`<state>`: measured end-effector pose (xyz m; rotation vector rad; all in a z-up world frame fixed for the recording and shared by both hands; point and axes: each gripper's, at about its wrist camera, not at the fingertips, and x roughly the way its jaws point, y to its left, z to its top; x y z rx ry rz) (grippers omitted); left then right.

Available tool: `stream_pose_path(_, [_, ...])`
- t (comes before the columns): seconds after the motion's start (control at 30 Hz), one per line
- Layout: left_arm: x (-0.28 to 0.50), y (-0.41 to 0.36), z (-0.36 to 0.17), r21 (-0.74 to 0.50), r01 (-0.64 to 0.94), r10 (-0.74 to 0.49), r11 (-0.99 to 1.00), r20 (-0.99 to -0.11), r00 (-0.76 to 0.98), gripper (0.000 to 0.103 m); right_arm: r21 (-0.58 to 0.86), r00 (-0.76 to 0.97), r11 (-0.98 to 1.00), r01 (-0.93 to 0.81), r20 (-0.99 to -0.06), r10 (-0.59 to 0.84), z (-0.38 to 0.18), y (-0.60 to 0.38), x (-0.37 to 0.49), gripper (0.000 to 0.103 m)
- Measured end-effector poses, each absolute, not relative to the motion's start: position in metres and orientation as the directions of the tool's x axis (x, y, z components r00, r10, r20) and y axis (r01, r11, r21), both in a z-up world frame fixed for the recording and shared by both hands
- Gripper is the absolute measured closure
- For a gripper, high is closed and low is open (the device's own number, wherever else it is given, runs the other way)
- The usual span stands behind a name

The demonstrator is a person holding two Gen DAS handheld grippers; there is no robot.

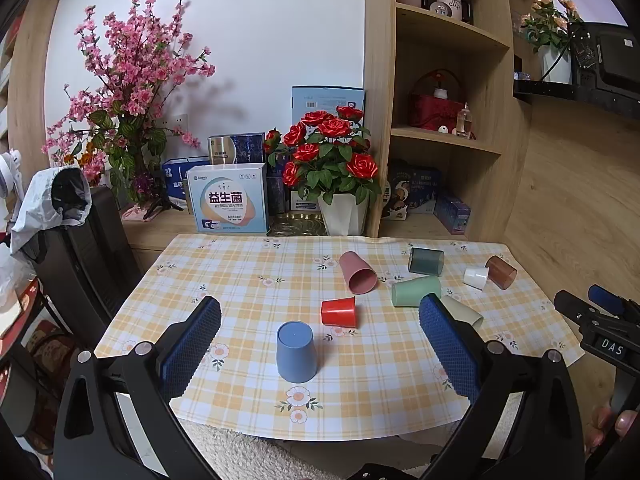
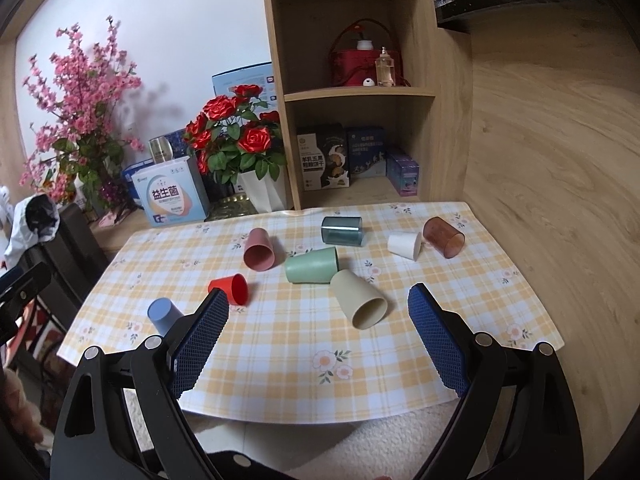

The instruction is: Flip cup upside down

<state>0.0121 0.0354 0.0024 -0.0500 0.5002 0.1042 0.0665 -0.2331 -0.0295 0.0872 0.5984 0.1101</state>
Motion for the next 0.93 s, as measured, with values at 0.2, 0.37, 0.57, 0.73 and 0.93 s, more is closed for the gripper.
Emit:
stream_pose_path(0.2, [0.0115,0.0354,0.0028,-0.025,-0.105,0.08,0.994,-0.481,0.873,0.006,0.112,0.819,0.99,-0.079,-0.558,0.129,-0.0296,-0.2329,0.067,0.015])
stream_pose_path(0.37, [0.0096,0.0343,0.0036,-0.024,-0.096,0.073,0.995,-0.476,0.876,0.006,0.111,0.817,0.99,-0.083,-0.561,0.131,-0.0301,-0.232,0.0662,0.015])
stream_pose_path(0.57, [0.0101,0.0342,0.0037,-0.025,-0.088,0.065,0.996,-0.478,0.876,0.006,0.113,0.811,0.99,-0.084,-0.569,0.134,-0.0317,-0.2307,0.0673,0.015])
stream_pose_path(0.73, [0.0097,0.0337,0.0042,-0.02,-0.091,0.071,0.996,-0.475,0.877,0.006,0.113,0.811,0.99,-0.084,-0.57,0.134,-0.0323,-0.2307,0.0685,0.015])
stream_pose_path(0.93, [0.0093,0.0346,0.0036,-0.019,-0.092,0.072,0.996,-0.478,0.876,0.006,0.115,0.809,0.99,-0.084,-0.572,0.135,-0.0333,-0.2306,0.068,0.015])
